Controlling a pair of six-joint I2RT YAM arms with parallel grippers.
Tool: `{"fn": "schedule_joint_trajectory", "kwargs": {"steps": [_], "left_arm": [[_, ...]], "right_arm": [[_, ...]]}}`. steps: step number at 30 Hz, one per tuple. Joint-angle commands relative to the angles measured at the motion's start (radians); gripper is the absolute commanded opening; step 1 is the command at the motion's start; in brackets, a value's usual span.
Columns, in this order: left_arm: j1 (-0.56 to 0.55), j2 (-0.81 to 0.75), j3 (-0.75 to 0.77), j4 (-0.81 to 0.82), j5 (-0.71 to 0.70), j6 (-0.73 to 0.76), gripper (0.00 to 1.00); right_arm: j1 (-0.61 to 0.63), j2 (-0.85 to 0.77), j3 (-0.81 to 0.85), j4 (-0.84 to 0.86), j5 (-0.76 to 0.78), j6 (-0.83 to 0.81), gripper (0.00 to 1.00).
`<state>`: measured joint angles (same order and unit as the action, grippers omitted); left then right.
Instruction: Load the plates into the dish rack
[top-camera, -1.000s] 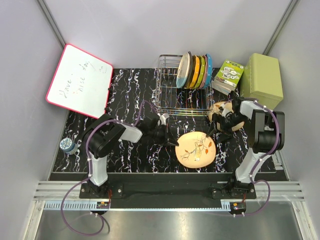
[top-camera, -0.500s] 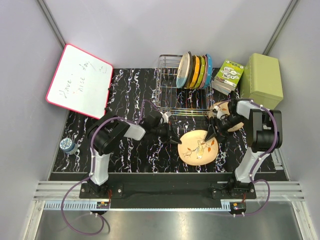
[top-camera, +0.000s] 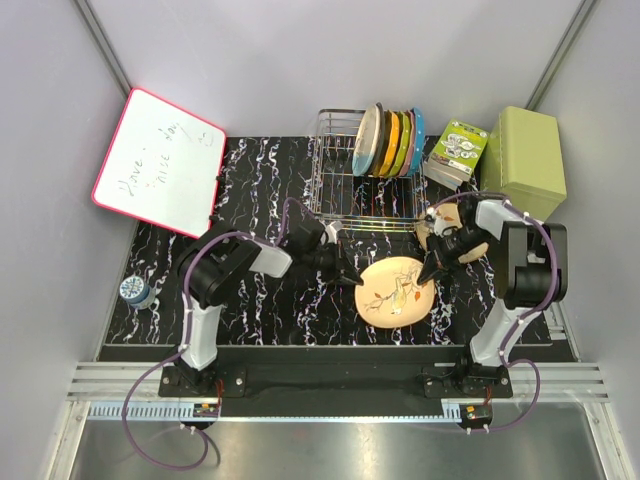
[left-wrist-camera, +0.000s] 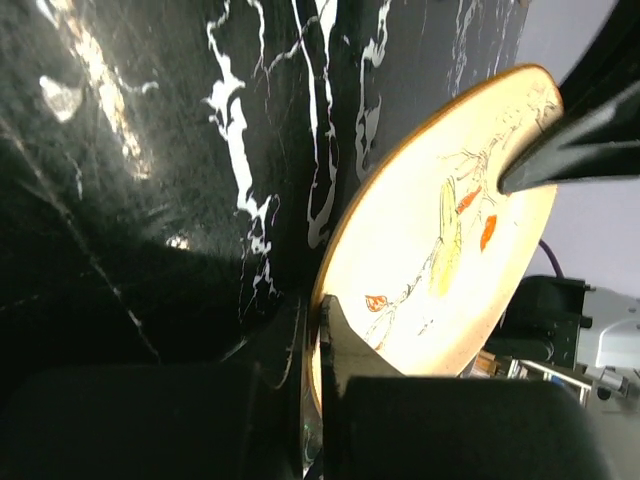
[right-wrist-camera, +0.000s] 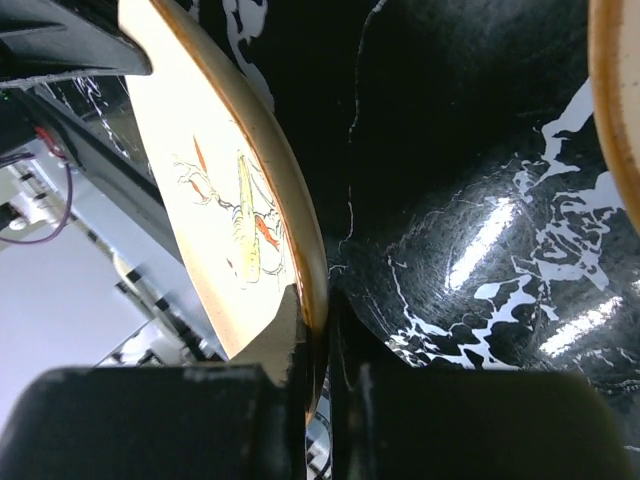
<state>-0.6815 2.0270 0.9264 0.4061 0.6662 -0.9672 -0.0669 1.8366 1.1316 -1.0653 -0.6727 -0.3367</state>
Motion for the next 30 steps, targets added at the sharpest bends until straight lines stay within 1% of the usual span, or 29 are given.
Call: {"fn": "schedule_joint_trajectory", "kwargs": {"steps": [1,2,3,4,5,6,7,8,9,10,11,12,14,15,16,17,18,19,20,21,22,23,24,25,26,27,28,29,30], "left_arm": [[0.002,-0.009,0.067,-0.181,-0.175,0.16,0.29],[0.007,-0.04,0.075,-0.22,-0.175,0.197,0.5],[0.023,-0.072,0.078,-0.26,-0.18,0.269,0.6],[0.036,-0.153,0.08,-0.342,-0.189,0.304,0.66],[0.052,-0.201,0.074,-0.371,-0.194,0.336,0.73],[0.088,-0.247,0.068,-0.401,-0.192,0.402,0.75],[0.109,-0.331,0.077,-0.493,-0.189,0.436,0.77],[0.132,-0.37,0.087,-0.545,-0.192,0.497,0.77],[0.184,-0.407,0.112,-0.591,-0.194,0.527,0.78],[0.212,-0.471,0.126,-0.672,-0.195,0.556,0.78],[0.239,-0.499,0.147,-0.719,-0.204,0.617,0.78],[0.284,-0.523,0.185,-0.789,-0.253,0.643,0.8],[0.336,-0.583,0.201,-0.82,-0.301,0.697,0.82],[0.352,-0.599,0.201,-0.831,-0.322,0.703,0.82],[0.367,-0.631,0.195,-0.829,-0.344,0.703,0.83],[0.387,-0.643,0.187,-0.825,-0.347,0.705,0.83],[0.393,-0.657,0.171,-0.82,-0.355,0.705,0.83],[0.398,-0.684,0.16,-0.814,-0.385,0.705,0.84],[0.407,-0.701,0.147,-0.81,-0.404,0.705,0.85],[0.41,-0.738,0.119,-0.799,-0.453,0.703,0.86],[0.415,-0.755,0.103,-0.791,-0.48,0.703,0.87],[0.419,-0.769,0.088,-0.788,-0.508,0.7,0.88],[0.421,-0.793,0.065,-0.785,-0.558,0.696,0.88],[0.424,-0.804,0.054,-0.786,-0.568,0.693,0.88],[0.431,-0.813,0.045,-0.787,-0.565,0.687,0.88],[0.436,-0.836,0.026,-0.787,-0.554,0.683,0.87],[0.438,-0.849,0.017,-0.787,-0.55,0.679,0.87],[0.441,-0.863,-0.001,-0.787,-0.541,0.673,0.87],[0.441,-0.89,-0.011,-0.782,-0.528,0.673,0.88]], "right_arm": [[0.026,-0.131,0.052,-0.04,-0.051,0.035,0.0],[0.026,-0.166,0.063,-0.056,-0.033,0.031,0.0],[0.026,-0.184,0.074,-0.068,0.001,0.022,0.0],[0.026,-0.201,0.097,-0.103,0.011,0.012,0.0],[0.026,-0.241,0.106,-0.114,0.024,0.008,0.0],[0.026,-0.259,0.117,-0.128,0.036,0.004,0.0],[0.026,-0.278,0.146,-0.157,0.038,0.004,0.0],[0.027,-0.301,0.166,-0.179,0.038,0.004,0.0],[0.029,-0.304,0.195,-0.24,0.029,-0.004,0.0],[0.032,-0.304,0.265,-0.271,0.024,-0.007,0.0],[0.044,-0.304,0.304,-0.297,0.022,-0.007,0.0],[0.052,-0.307,0.388,-0.339,0.016,-0.007,0.0],[0.094,-0.31,0.477,-0.37,0.018,-0.007,0.0],[0.108,-0.304,0.522,-0.395,0.022,0.004,0.0],[0.119,-0.297,0.604,-0.404,0.024,0.011,0.0],[0.139,-0.281,0.64,-0.406,0.024,0.036,0.0],[0.148,-0.274,0.675,-0.391,0.033,0.054,0.0],[0.157,-0.263,0.747,-0.372,0.048,0.082,0.0],[0.167,-0.231,0.787,-0.349,0.064,0.162,0.0],[0.182,-0.211,0.877,-0.288,0.109,0.212,0.0],[0.191,-0.157,0.928,-0.257,0.126,0.258,0.0],[0.203,-0.125,0.982,-0.225,0.163,0.366,0.0],[0.231,-0.093,1.099,-0.173,0.252,0.408,0.0],[0.245,-0.018,1.167,-0.157,0.284,0.442,0.0],[0.269,0.019,1.238,-0.145,0.411,0.465,0.0],[0.345,0.051,1.367,-0.121,0.512,0.464,0.0],[0.375,0.119,1.436,-0.113,0.598,0.462,0.0],[0.41,0.159,1.505,-0.108,0.746,0.459,0.0],[0.439,0.193,1.615,-0.095,0.818,0.452,0.0]]}}
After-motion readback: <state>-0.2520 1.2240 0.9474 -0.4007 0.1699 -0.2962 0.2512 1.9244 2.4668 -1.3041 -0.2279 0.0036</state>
